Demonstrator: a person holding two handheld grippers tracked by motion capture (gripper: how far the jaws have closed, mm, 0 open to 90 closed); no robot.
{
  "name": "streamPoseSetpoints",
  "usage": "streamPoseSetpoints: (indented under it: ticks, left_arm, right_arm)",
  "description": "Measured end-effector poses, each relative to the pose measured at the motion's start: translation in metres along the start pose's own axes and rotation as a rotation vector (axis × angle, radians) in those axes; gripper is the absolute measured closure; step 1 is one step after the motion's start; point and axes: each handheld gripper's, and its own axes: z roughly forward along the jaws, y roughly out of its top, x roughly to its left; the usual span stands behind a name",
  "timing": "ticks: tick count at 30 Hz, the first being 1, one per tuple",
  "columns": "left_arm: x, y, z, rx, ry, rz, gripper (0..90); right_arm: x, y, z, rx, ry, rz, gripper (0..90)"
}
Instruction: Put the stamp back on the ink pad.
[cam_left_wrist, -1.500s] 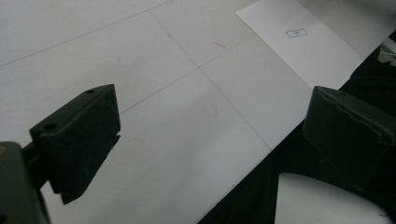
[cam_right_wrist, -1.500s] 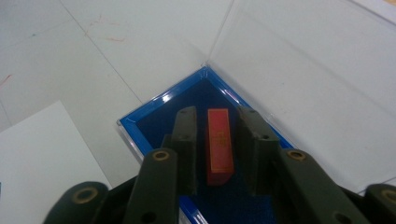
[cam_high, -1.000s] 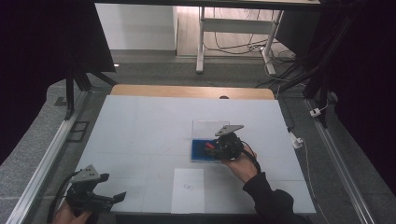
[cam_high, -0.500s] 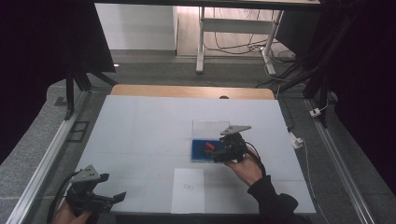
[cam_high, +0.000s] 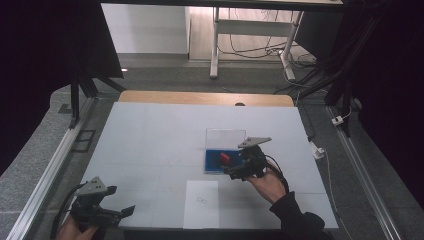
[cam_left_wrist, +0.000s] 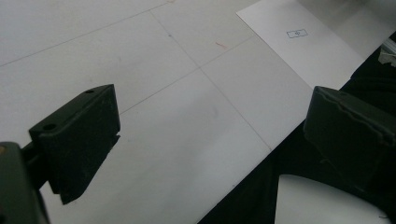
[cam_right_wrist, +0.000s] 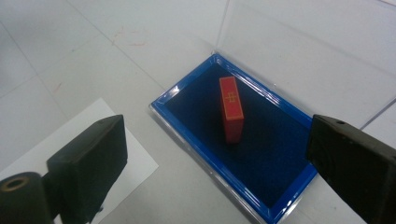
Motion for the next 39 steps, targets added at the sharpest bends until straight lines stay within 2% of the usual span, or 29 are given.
streamPoseSetpoints:
  ticks: [6,15,25,32,39]
  left_arm:
    - [0.0,0.0,0.0,0.001,0.002,-0.001,3.9]
    - [0.0,0.0,0.0,0.002,0.004,0.0,3.8]
    - [0.0,0.001,0.001,0.003,0.005,-0.002,3.8]
    - [-0.001,0.001,0.001,0.004,0.007,0.0,3.8]
    - [-0.001,0.001,0.001,0.004,0.008,0.001,3.8]
  right_arm:
    - [0.003,-0.005,-0.005,0.005,0.001,-0.026,0.0]
    - [0.007,-0.015,-0.019,-0.004,-0.023,-0.036,0.0]
    - [0.015,-0.025,-0.036,-0.002,-0.026,-0.058,0.0]
    - [0.018,-0.031,-0.049,-0.027,-0.03,-0.05,0.0]
    - [0.017,-0.04,-0.063,-0.029,-0.041,-0.034,0.0]
